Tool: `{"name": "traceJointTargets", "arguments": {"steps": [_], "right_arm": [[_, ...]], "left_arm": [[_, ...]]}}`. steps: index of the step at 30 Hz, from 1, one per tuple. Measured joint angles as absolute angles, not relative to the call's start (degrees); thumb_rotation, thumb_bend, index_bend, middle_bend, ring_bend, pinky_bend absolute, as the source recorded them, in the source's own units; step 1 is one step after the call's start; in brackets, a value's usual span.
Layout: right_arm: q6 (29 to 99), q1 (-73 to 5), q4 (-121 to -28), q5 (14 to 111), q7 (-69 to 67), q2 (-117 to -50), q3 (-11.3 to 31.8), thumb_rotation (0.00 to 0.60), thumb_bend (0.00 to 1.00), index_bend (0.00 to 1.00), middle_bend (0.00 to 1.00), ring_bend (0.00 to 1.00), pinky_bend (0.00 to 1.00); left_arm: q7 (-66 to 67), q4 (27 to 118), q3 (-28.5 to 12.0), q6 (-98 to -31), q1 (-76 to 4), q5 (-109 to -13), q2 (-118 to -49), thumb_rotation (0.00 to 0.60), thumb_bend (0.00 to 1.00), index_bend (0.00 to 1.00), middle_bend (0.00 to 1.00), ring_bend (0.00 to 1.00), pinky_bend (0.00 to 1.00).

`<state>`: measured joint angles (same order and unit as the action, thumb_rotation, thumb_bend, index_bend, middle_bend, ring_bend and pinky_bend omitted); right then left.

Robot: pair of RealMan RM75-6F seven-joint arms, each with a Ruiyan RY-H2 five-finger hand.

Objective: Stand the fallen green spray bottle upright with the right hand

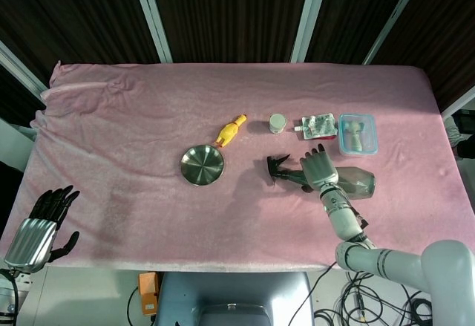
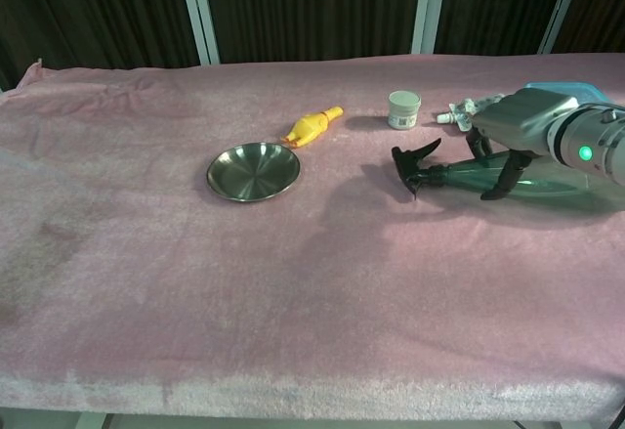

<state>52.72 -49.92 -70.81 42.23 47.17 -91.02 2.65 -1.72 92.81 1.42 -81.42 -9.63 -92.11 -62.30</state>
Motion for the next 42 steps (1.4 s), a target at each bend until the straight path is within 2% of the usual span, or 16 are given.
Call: {"name": "traceJointTargets", "arguments": {"steps": [7, 10, 18, 27, 32, 42], "right_arm": [[54.9, -48.8, -70.8, 46.6, 44.4, -90.8, 3.0, 0.6, 0.4, 0.88, 0.59, 0.48, 0.43], [56.9, -47.9, -70.8, 51.9, 39.4, -90.5, 3.2, 0.6, 0.4, 0.89, 0.6, 0.49, 0.43], [65.8, -44.4, -69.5, 67.5, 13.2, -90.6, 4.3, 0.6, 0.4, 0.89, 0.61, 0.49, 0.44], [72.1, -39.7, -68.4, 74.8, -21.3, -91.3, 7.7, 0.6, 0.4, 0.89, 0.61, 0.49, 0.44], [75.4, -37.4, -61.2, 79.3, -34.4, -94.2, 8.6, 0.6, 0.4, 0.87, 0.61, 0.5, 0.44], [79.6, -35.3, -45.9, 85.8, -43.7, -101.0, 7.2, 0.6, 0.4, 0.87, 0.61, 0.5, 0.44]], "left_arm": [[-1.6, 92.9, 1.5, -80.8, -9.9, -92.0, -62.4, 0.6, 0.4, 0.0, 0.01, 0.0, 0.0], [-1.5, 92.9, 1.4, -80.7, -9.9, -91.8, -62.4, 0.6, 0.4, 0.0, 0.01, 0.0, 0.0], [-0.8, 93.1, 1.3, -80.3, -10.0, -91.4, -62.7, 0.6, 0.4, 0.0, 0.01, 0.0, 0.0], [-0.7, 93.3, 1.6, -79.5, -10.3, -91.4, -62.7, 0.6, 0.4, 0.0, 0.01, 0.0, 0.0], [-0.9, 93.3, 1.5, -79.4, -10.4, -91.3, -62.7, 0.6, 0.4, 0.0, 0.01, 0.0, 0.0], [-1.3, 93.3, 1.6, -79.6, -10.3, -91.3, -62.4, 0.6, 0.4, 0.0, 0.01, 0.0, 0.0]]}}
